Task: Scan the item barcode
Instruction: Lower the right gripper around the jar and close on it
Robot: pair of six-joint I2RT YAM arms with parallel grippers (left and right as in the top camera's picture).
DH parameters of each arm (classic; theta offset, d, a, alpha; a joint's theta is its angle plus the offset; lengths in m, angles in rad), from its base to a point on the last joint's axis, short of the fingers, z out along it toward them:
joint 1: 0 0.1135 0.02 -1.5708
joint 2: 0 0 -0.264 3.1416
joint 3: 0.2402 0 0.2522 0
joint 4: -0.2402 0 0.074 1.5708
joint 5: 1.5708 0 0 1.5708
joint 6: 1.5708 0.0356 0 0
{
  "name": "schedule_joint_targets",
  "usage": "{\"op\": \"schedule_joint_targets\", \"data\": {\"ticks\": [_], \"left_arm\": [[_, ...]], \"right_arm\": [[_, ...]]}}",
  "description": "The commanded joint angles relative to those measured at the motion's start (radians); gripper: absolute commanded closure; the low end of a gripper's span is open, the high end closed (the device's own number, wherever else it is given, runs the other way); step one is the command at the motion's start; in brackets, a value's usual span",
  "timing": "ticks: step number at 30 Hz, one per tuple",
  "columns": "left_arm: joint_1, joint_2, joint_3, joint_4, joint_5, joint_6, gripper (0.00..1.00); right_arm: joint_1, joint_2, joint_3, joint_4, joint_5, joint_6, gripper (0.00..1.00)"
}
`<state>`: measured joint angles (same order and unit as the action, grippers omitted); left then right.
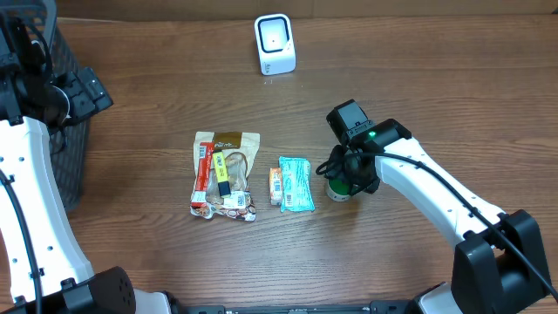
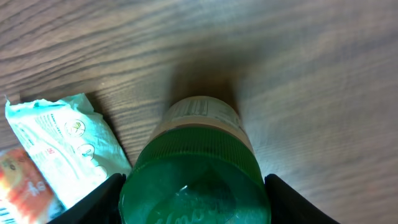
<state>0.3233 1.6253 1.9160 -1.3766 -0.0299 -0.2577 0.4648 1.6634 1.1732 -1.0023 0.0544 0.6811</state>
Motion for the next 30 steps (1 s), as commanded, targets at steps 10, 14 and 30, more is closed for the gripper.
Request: {"op": "schedule_joint_targets", "data": {"ticks": [10,14,30], "left_arm": [[0.002,-0.006,0.017,0.000,0.004,0.008,0.00],[0.002,-0.006,0.017,0.000,0.004,0.008,0.00],[0.002,-0.006,0.017,0.000,0.004,0.008,0.00]], "right_arm": [[0.000,-0.002,-0.004,0.071,0.183,-0.325,0.44],[0.000,-0.002,-0.004,0.084,0.180,-0.381,0.45],[0.000,-0.002,-0.003,0.098,0.121,-0.555,0.00]]}}
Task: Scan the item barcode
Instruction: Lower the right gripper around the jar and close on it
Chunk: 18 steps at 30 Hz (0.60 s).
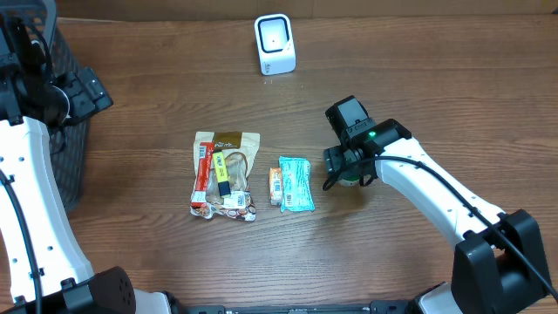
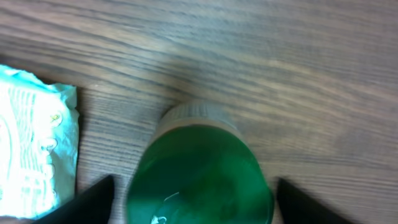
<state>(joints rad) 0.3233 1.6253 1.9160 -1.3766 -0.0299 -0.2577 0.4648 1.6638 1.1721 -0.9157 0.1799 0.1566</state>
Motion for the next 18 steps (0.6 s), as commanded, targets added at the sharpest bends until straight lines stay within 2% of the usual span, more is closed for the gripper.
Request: {"op": "schedule_joint_targets", "data": {"ticks": [1,4,8,12,18], "left_arm": [[0.002,-0.006,0.017,0.000,0.004,0.008,0.00],[0.002,-0.006,0.017,0.000,0.004,0.008,0.00],[0.002,-0.006,0.017,0.000,0.004,0.008,0.00],[0.002,-0.006,0.017,0.000,0.004,0.008,0.00],[0.002,-0.006,0.017,0.000,0.004,0.008,0.00]], "right_arm": [[0.000,-0.002,-0.002,0.018,-0.005,-0.031,0.00],[0.000,-0.002,0.002,0.023,0.005,-0.003,0.00],[0.000,-0.002,0.002,0.039,0.018,0.212,0.00],[0.000,-0.002,0.001,0.008,0.018,0.354,0.00],[0.000,-0.002,-0.001,-0.012,-0.022,0.376,0.00]]}}
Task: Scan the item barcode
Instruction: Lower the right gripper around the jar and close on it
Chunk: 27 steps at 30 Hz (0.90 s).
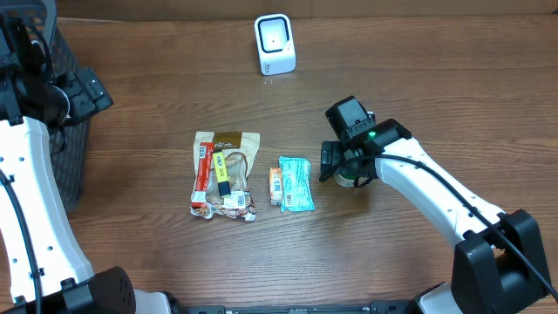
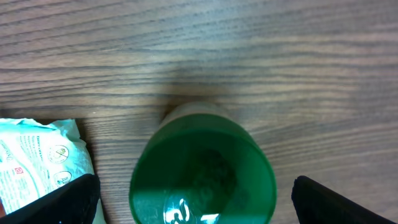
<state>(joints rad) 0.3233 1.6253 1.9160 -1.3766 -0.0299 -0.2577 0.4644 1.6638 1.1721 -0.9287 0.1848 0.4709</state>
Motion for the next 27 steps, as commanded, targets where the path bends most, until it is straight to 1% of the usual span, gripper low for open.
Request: {"op": "schedule_joint_targets", "data": {"ticks": [1,4,7,10,15,17,20,21,27], "left_arm": [[0.002,-0.006,0.017,0.000,0.004,0.008,0.00],[0.002,-0.006,0.017,0.000,0.004,0.008,0.00],[0.002,-0.006,0.017,0.000,0.004,0.008,0.00],[0.002,-0.006,0.017,0.000,0.004,0.008,0.00],[0.002,-0.006,0.017,0.000,0.004,0.008,0.00],[0.002,-0.006,0.017,0.000,0.004,0.008,0.00],[0.002,-0.006,0.017,0.000,0.004,0.008,0.00],[0.002,-0.006,0.017,0.000,0.004,0.008,0.00],[0.002,-0.006,0.017,0.000,0.004,0.008,0.00]], "right_arm": [[0.000,-0.002,-0.001,0.000,-0.044,0.079,0.00],[0.000,-0.001,-0.002,0.000,-0.059,0.114,0.01],[0.000,-0.001,-0.002,0.000,-0.055,0.113,0.01],[0.000,-0.001,-0.002,-0.002,-0.055,0.098,0.04],[0.000,-0.001,-0.002,-0.016,-0.055,0.097,0.05],[0.000,-0.001,-0.002,-0.018,-0.055,0.089,0.07],[0.000,-0.001,-0.002,-0.019,-0.055,0.038,0.19],[0.000,-0.001,-0.002,-0.019,-0.054,0.036,0.20],[0.000,-0.001,-0.002,-0.021,-0.025,0.028,0.21]]}}
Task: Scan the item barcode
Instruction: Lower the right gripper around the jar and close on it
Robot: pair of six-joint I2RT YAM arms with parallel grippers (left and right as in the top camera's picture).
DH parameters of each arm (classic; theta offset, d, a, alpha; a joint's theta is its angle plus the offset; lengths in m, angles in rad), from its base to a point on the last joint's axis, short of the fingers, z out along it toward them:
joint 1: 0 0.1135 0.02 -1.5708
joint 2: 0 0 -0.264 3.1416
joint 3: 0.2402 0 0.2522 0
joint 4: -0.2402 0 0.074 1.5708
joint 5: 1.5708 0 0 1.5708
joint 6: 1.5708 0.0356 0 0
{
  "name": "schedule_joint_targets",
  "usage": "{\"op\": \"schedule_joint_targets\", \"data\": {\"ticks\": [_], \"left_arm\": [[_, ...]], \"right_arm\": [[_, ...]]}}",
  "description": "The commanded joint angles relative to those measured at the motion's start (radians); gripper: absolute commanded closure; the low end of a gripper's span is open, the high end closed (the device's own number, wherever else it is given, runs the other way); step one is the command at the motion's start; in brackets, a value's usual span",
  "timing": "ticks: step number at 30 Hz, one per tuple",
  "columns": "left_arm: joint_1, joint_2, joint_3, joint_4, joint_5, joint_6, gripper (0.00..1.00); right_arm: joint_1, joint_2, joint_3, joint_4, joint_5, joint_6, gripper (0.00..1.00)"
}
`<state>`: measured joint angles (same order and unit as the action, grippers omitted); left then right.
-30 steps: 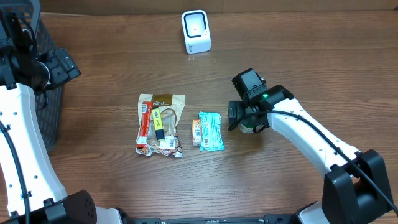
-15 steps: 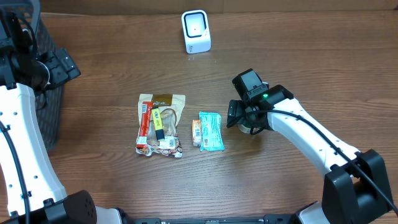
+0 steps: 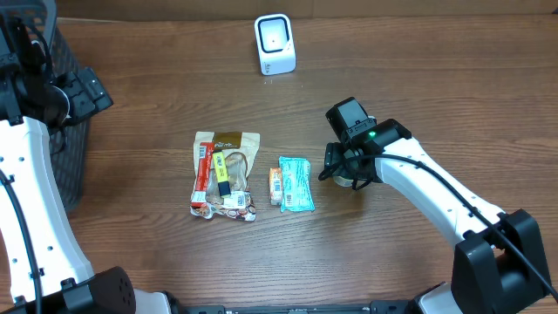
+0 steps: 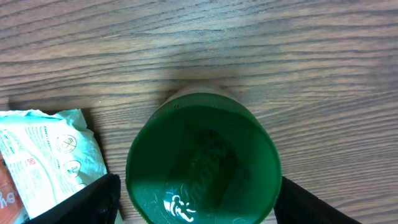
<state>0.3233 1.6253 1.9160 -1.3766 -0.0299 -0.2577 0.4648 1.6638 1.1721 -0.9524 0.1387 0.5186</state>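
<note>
A bottle with a green cap (image 4: 203, 163) stands upright on the wooden table, seen from straight above in the right wrist view. My right gripper (image 4: 200, 202) straddles the cap; the left finger stands a sliver off its side and the right finger is at its edge, so the gripper is open. From overhead the bottle (image 3: 346, 181) is mostly covered by the right gripper (image 3: 347, 166). The white barcode scanner (image 3: 275, 44) stands at the back. My left gripper (image 3: 83, 92) is at the far left, and its jaws cannot be made out.
A teal packet (image 3: 295, 184) and a small orange packet (image 3: 275, 186) lie just left of the bottle. A clear snack bag (image 3: 225, 175) lies further left. A dark basket (image 3: 70, 161) stands at the left edge.
My right fingers have drawn in from a wide spread to just beside the green cap. The bottle and the left arm have not moved.
At first my right fingers pressed on the cap with the bottle tilted, its label showing. Then they stood apart from it, the bottle sitting slightly farther back. They then spread wider over the upright bottle, and now sit close around the cap again.
</note>
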Motion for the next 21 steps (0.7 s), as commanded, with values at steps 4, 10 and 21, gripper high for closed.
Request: {"op": "schedule_joint_targets", "data": {"ticks": [4,10,21], "left_arm": [[0.002,-0.006,0.017,0.000,0.004,0.008,0.00],[0.002,-0.006,0.017,0.000,0.004,0.008,0.00],[0.002,-0.006,0.017,0.000,0.004,0.008,0.00]], "right_arm": [[0.000,-0.001,-0.005,0.005,0.021,-0.071,0.21],[0.000,-0.001,-0.006,-0.020,0.022,-0.135,0.21],[0.000,-0.001,-0.006,0.024,0.022,-0.183,0.14]]}}
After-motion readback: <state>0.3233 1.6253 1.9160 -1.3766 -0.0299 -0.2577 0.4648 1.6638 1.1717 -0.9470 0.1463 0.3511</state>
